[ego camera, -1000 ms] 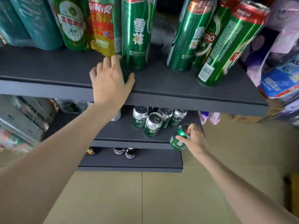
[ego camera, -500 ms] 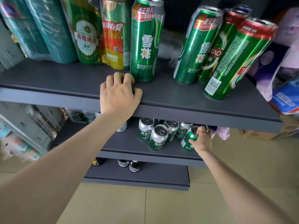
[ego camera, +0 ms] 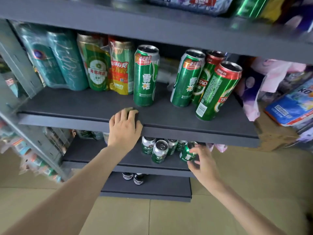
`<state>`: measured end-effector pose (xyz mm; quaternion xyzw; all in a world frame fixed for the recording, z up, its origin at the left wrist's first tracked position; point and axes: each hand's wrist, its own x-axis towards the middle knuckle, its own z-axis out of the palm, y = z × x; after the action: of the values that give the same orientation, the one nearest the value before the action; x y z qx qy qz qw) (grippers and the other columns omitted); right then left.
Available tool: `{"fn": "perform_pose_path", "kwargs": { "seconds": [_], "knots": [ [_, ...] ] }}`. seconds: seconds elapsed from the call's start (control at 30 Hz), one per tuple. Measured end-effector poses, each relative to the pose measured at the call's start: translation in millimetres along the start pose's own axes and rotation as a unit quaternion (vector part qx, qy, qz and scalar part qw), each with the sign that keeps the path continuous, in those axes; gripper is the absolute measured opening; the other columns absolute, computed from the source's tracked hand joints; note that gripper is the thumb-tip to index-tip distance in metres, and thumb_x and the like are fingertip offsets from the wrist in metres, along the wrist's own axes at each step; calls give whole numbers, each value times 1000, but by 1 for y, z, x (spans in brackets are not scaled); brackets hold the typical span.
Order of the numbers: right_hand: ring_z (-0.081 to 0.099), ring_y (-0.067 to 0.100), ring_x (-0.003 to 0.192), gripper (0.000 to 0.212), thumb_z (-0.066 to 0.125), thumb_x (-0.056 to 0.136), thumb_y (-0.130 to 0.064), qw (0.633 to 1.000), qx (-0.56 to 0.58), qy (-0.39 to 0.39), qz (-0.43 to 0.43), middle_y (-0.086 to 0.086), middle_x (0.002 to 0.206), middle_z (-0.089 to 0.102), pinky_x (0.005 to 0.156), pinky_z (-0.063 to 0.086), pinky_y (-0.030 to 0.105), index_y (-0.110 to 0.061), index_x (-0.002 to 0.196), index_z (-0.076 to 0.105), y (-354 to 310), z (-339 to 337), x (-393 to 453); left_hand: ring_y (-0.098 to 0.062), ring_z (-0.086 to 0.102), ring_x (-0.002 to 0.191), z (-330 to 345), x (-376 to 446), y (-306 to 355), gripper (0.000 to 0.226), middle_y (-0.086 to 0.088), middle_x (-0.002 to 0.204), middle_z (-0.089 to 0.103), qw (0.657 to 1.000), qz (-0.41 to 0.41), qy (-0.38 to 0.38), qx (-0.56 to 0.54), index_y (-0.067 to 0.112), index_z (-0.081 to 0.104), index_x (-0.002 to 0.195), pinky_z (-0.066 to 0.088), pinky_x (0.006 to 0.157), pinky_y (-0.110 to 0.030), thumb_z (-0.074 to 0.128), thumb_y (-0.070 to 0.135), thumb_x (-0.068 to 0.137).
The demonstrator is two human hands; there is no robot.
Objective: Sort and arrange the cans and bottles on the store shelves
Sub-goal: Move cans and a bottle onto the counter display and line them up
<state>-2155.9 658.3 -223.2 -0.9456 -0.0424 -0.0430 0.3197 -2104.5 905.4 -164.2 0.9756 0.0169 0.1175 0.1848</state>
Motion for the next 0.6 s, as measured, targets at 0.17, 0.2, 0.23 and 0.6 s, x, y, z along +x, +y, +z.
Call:
{"fn": "perform_pose_path", "kwargs": {
  "seconds": [0.17,0.2,0.23,0.6],
  "knots": [
    [57,17,100,29,63,84,-4,984,-2,43,-172,-6,116,47,88,42,9,-9,112,57,-101,-91,19,-28,35,127,-30,-8,4,46,-8,143,39,995,31,-96,-7,11,43,136,24,105,-31,47,15,90],
    [53,19,109,36,64,84,-5,980,-20,70,-186,-1,122,46,96,39,12,-7,119,55,-115,-98,35,-26,35,129,-34,-6,4,46,-6,145,37,993,29,-110,-10,12,42,137,26,105,-29,46,14,90],
    [46,23,120,46,64,83,-5,976,-48,97,-189,5,130,42,105,34,20,-6,127,50,-126,-102,54,-24,33,131,-37,-3,3,47,-4,147,35,992,31,-121,-6,14,41,138,26,105,-28,45,14,91],
    [14,45,137,74,61,80,5,975,-128,176,-49,20,150,10,114,21,45,-9,143,24,-151,-80,140,-15,20,142,-32,-5,-6,54,-1,152,27,993,59,-99,-19,18,36,142,19,111,-23,45,10,90]
  ]
}}
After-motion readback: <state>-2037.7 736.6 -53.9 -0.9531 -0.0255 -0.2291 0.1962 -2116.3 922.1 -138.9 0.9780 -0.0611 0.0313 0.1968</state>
